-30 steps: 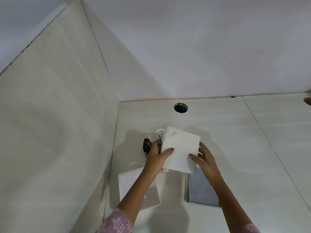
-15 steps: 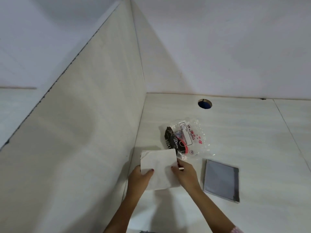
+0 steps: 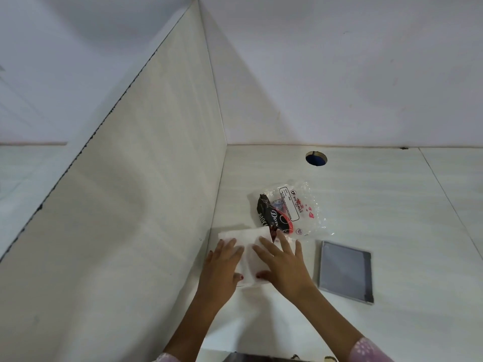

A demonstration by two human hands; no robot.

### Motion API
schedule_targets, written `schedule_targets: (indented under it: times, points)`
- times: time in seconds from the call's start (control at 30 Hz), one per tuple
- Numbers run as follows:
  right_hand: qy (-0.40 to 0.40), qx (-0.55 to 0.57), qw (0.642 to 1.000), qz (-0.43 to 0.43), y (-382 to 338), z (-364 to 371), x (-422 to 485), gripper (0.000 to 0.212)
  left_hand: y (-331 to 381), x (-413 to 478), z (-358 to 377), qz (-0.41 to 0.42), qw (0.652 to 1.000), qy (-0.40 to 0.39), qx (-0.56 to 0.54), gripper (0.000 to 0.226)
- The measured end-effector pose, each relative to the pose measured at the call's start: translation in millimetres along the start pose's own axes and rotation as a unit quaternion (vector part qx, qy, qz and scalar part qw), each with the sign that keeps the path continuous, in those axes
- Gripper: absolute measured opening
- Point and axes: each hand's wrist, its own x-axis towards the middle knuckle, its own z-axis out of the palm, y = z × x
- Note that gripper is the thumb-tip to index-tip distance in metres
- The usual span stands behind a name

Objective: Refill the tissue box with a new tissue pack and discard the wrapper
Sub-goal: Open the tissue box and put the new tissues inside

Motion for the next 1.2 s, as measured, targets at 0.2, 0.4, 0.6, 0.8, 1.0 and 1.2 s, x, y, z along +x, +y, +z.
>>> schedule_targets:
  times: [0.2,0.4,0.6,0.8,1.0,1.2]
  points:
    - [-0.132,-0.037,0.990,0.020,-10,7,17,0.065,0,13,4,-0.021,0.991,-0.087,0.095,0.067]
    - [-0.179,-0.066,0.980,0.053,-20,16,25,0.062,11,29,10,-0.036,0.978,-0.109,0.172,0.052]
    - [-0.177,-0.009,0.984,-0.011,-5,3,24,0.051,11,30,9,-0.042,0.984,-0.112,0.135,0.059]
    - [0.096,0.213,0.952,0.197,62,-4,-52,0.027,3,10,10,-0.108,0.978,0.148,-0.103,0.048]
    - [-0.085,0.077,0.966,0.234,90,25,-113,0.030,11,4,17,-0.258,0.893,0.157,-0.334,0.031]
    - [0.228,0.266,0.886,0.303,68,-35,-107,0.009,15,-1,15,-0.234,0.881,0.153,-0.382,0.046]
